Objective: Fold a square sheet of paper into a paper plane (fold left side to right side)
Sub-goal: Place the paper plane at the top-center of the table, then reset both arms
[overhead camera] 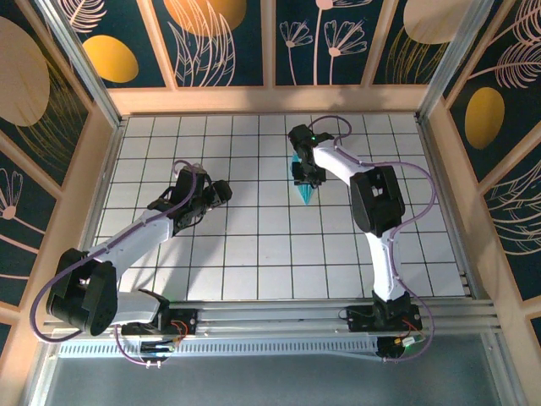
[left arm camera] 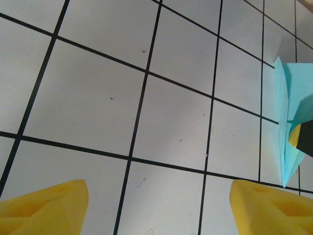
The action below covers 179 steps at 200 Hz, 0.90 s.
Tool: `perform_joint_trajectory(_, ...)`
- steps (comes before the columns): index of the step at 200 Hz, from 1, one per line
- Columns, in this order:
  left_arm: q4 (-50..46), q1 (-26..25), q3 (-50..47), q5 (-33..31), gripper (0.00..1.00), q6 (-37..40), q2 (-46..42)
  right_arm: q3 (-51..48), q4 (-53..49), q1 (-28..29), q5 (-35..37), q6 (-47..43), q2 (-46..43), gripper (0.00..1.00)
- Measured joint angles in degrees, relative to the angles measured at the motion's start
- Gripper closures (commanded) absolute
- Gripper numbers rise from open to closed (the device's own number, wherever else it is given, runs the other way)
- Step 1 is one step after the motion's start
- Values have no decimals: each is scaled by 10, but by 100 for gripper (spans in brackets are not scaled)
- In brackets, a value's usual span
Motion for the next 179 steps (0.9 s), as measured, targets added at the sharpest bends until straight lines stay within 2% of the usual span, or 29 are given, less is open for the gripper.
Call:
perform_joint_trajectory(19,0,0,7,0,23,0,0,0,0,1,1,0,-9,59)
perform_joint_trajectory(60,1,1,19,0,14,0,0,-13,1,5,3,-1,-22,52)
perform_joint_trajectory(100,2,30,20,1,7,5,0,-53,7,8,13,-2,-66,42)
perform_joint_trajectory(140,4,116,17,-23,1,30,-29,-181,76,2,32,-14,-225,29)
perform_joint_trajectory(159,21,159,0,-75,1,53,-76,-266,141,-26,40,-26,-326,23)
perform_joint_trajectory(179,73,181,-39,-156,1,91,-124,-368,232,-87,45,-46,-426,11)
